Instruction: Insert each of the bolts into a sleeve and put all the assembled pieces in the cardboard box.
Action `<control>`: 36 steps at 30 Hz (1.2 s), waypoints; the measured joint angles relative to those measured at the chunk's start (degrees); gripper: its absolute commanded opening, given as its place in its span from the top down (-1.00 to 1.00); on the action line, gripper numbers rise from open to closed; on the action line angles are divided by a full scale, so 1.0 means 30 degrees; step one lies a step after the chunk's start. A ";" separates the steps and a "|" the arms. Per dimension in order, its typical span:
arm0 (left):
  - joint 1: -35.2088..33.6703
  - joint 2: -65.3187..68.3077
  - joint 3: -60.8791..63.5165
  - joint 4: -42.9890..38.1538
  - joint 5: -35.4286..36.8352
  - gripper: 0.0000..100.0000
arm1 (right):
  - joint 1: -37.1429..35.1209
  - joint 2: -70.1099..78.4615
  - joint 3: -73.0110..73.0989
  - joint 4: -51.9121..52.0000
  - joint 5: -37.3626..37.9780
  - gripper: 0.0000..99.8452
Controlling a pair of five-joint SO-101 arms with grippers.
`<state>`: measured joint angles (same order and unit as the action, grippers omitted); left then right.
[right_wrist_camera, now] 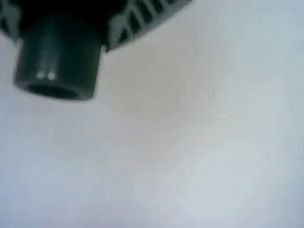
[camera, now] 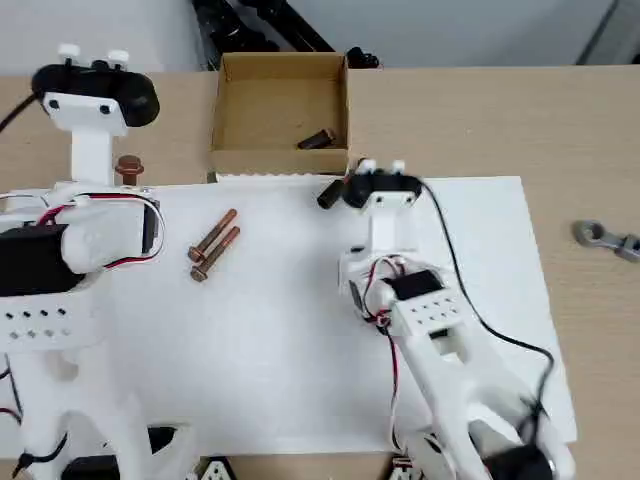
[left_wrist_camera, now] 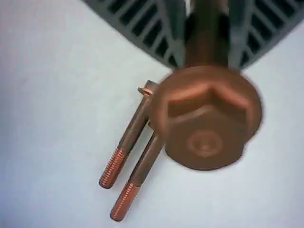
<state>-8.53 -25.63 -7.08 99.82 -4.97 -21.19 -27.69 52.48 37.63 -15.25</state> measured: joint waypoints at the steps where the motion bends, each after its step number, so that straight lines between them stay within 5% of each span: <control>1: 0.0000 0.0000 0.0000 0.0000 0.0000 0.99 | 0.0029 -0.0908 0.0000 0.0234 0.0176 1.00; 12: 0.0000 0.0000 0.0000 -0.0879 0.0059 0.99 | 0.0176 -1.3363 0.0000 0.2784 0.4689 1.00; 20: 0.0176 0.0000 0.0117 -0.5245 0.2344 0.99 | 0.2051 -2.2447 0.1114 0.7766 0.6300 1.00; 27: 0.3048 0.0000 0.1670 -0.9084 0.4689 0.99 | 0.1700 -2.3267 0.5333 0.4542 0.6476 1.00; 36: 0.5099 0.0000 0.2315 -1.2366 0.6271 0.99 | -0.0029 -1.7377 0.5949 -0.1670 0.5451 1.00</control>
<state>6.77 -25.63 -0.13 62.73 13.85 -21.27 -79.82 70.33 32.62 1.10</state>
